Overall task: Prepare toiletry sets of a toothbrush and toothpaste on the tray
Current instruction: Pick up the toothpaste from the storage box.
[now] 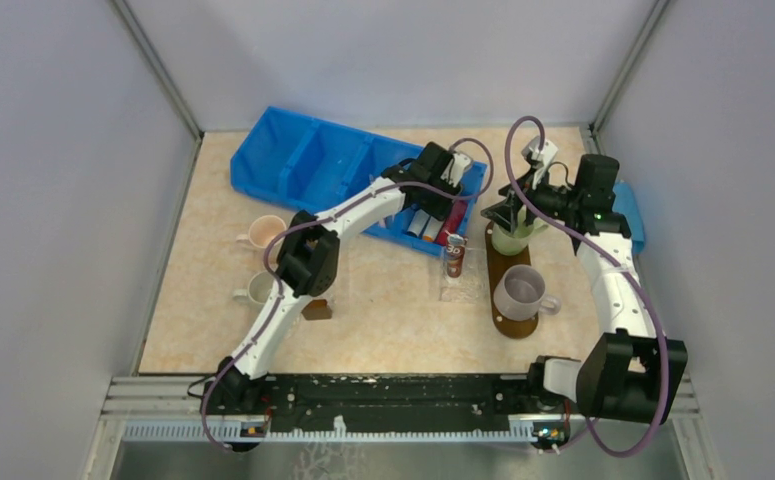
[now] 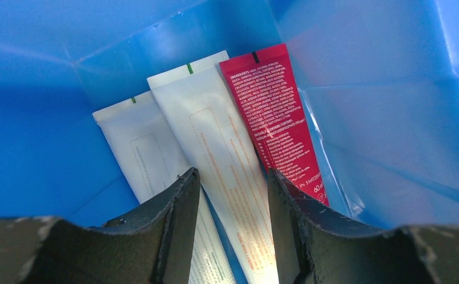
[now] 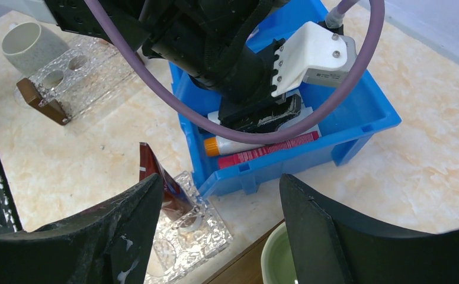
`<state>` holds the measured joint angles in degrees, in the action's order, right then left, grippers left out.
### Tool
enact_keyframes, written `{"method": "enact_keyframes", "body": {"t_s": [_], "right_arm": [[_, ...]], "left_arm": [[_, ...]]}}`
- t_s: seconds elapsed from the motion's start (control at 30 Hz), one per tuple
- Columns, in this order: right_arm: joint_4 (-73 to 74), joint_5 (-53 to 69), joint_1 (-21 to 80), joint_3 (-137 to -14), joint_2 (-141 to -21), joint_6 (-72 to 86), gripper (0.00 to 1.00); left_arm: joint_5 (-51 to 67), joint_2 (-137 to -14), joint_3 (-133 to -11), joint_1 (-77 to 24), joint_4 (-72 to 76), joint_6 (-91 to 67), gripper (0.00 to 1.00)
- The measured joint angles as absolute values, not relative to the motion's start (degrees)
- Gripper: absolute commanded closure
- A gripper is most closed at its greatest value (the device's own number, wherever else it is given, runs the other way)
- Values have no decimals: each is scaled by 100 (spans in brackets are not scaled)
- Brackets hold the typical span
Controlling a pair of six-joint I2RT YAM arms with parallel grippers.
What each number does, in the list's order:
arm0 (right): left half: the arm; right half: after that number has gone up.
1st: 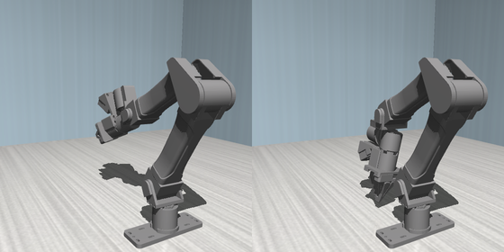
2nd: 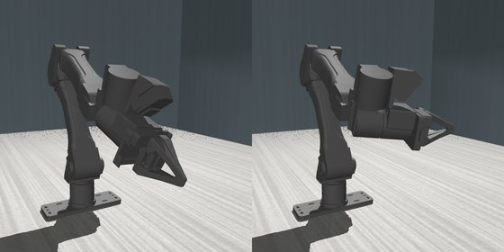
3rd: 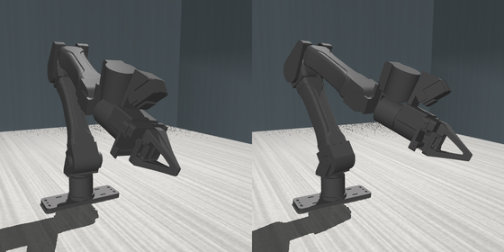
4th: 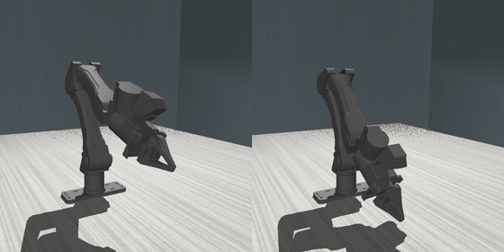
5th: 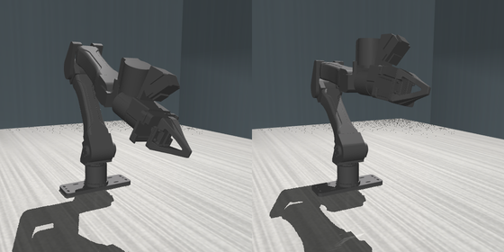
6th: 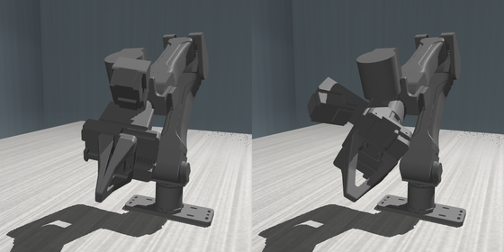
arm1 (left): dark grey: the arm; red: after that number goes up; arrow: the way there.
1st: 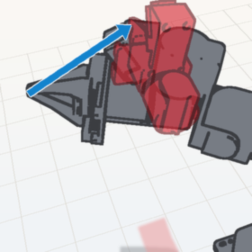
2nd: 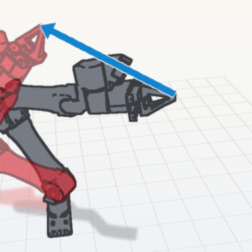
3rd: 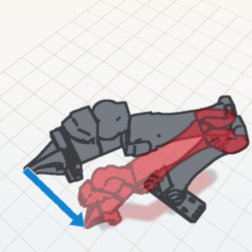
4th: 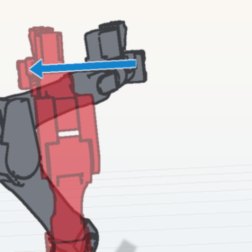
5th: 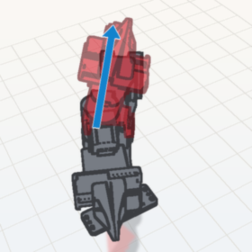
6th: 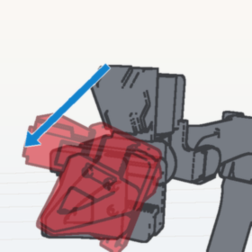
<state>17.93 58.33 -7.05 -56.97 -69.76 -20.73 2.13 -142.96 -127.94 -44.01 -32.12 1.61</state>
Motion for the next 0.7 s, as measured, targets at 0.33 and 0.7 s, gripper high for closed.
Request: {"method": "enact_keyframes", "body": {"t_s": [0.33,0.7], "right_arm": [[1793,5835,-705,-5697,-6976,-2071,28],[1793,5839,-705,-5697,-6976,-2036,28]], "left_arm": [[198,-14501,-13063,-4401,-3398,233,49],[198,-14569,-13152,-4401,-3422,259,78]]}}
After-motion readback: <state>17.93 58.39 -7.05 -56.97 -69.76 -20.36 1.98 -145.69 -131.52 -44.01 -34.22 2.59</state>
